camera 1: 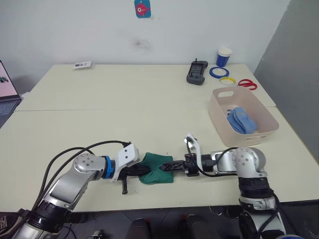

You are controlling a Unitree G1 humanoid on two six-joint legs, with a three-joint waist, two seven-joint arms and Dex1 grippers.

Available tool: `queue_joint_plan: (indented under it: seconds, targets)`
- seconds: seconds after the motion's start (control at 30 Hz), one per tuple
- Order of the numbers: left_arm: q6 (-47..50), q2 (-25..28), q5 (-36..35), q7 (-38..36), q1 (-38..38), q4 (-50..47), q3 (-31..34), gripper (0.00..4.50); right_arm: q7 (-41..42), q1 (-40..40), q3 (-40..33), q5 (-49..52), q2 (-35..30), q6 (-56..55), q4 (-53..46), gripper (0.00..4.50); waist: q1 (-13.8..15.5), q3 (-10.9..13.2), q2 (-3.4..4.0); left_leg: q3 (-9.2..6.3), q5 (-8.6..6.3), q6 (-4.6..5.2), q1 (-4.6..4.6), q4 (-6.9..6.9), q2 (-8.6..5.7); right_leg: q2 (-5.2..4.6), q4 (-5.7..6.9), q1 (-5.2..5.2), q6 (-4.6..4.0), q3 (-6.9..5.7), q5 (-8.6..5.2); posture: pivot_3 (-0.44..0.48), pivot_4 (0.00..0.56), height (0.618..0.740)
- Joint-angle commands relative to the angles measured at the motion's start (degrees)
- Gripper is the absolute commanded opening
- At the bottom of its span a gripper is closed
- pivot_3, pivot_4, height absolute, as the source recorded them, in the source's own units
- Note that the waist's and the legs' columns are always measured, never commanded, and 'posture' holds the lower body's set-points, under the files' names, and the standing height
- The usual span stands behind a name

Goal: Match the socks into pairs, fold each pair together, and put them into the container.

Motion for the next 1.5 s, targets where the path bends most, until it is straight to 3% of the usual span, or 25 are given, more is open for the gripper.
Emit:
queue_joint_plan:
  seconds: [0.03,0.1,0.23,0.57,0.6,0.7,0.97,1.1,1.3,1.37,1.5]
  targets:
    - [1.01,-0.03,1.43,0.75,0.85,1.33,-0.60,0.00,-2.89,-0.76,-1.12,1.12,3.17,0.53,2.14,4.46,-0.01,0.00,0.00,0.00,0.00,0.00,0.00,0.00,0.00,0.00,0.00,0.00,0.00,0.00,0.00,0.000,0.150,0.740]
    - [1.21,0.07,1.26,1.00,1.11,1.07,-0.18,0.00,-4.10,-1.06,-2.12,0.45,4.93,0.53,2.75,4.46,-0.02,0.00,0.00,0.00,0.00,0.00,-0.01,0.00,0.00,0.00,0.00,0.00,0.00,0.00,0.00,0.000,0.150,0.740]
    - [2.00,0.22,0.64,1.18,1.66,0.13,0.62,0.00,-4.75,-0.83,-2.57,0.64,5.97,0.53,2.79,3.58,-0.06,0.02,0.03,0.00,0.00,0.00,-0.03,-0.01,0.02,0.00,0.00,-0.04,0.00,0.00,0.00,0.000,0.150,0.740]
    - [2.36,-0.19,-0.96,1.91,1.72,-1.58,2.62,0.00,-4.79,0.42,-1.05,-1.85,4.60,-2.31,1.65,0.05,-0.12,0.00,0.00,-0.02,0.00,0.00,-0.02,-0.03,0.02,0.00,-0.02,-0.03,0.00,-0.01,0.00,0.000,0.150,0.740]
    - [2.81,-0.34,-2.10,1.78,1.81,-2.21,3.49,0.00,-4.65,0.57,-0.92,-1.77,4.44,-2.41,1.36,0.05,-0.13,0.01,0.00,-0.02,0.00,0.00,-0.01,-0.03,0.03,0.00,-0.01,-0.03,0.00,-0.01,0.00,0.000,0.150,0.740]
    - [7.59,0.28,-8.20,0.75,2.36,-5.72,7.75,0.56,-3.97,1.01,-0.08,-1.48,3.31,-2.83,-0.14,0.00,-0.12,0.03,-0.01,-0.02,0.00,0.00,-0.07,-0.03,0.03,0.01,-0.02,-0.07,0.00,-0.02,0.00,0.000,0.150,0.740]
    - [21.53,6.38,-25.89,-0.39,2.30,-15.79,22.61,3.02,3.66,1.38,3.02,0.96,-7.44,-8.96,-9.97,0.00,-0.01,0.43,-0.06,-0.02,0.00,0.00,-0.21,-0.03,-0.06,-0.02,-0.09,-0.18,0.01,-0.01,0.00,0.000,0.150,0.740]
    - [27.38,4.35,-34.49,5.26,-5.27,-17.01,26.00,4.38,5.25,-1.47,-1.36,3.64,-10.93,-10.89,-15.73,0.00,-0.01,0.69,-0.26,-0.03,0.00,0.00,-0.22,-0.03,-0.05,-0.01,-0.11,-0.19,0.02,-0.01,-0.01,0.000,0.150,0.740]
    - [27.81,-3.22,-35.48,12.91,-21.44,-11.53,22.42,4.47,4.35,-10.54,-10.64,7.38,-18.77,-10.57,-19.25,0.00,0.14,0.85,-0.26,-0.08,0.00,-0.01,-0.24,-0.01,-0.12,0.16,-0.08,-0.15,0.04,-0.02,0.01,0.000,0.150,0.740]
    - [26.39,-7.49,-33.91,16.74,-28.01,-9.04,20.87,4.47,3.93,-15.59,-13.56,5.91,-24.35,-12.48,-16.67,0.00,0.18,0.90,-0.28,-0.03,0.00,-0.01,-0.29,-0.01,-0.15,0.15,-0.15,-0.15,0.05,0.01,0.01,0.000,0.150,0.740]
    - [21.62,-13.23,-29.08,17.74,-33.14,-6.13,15.74,4.47,5.34,-19.08,-9.51,-4.83,-36.08,-24.81,-9.71,0.00,0.35,0.98,-0.31,0.01,0.00,-0.01,-0.47,0.02,-0.21,0.11,-0.27,-0.24,0.13,0.04,0.03,0.000,0.150,0.740]
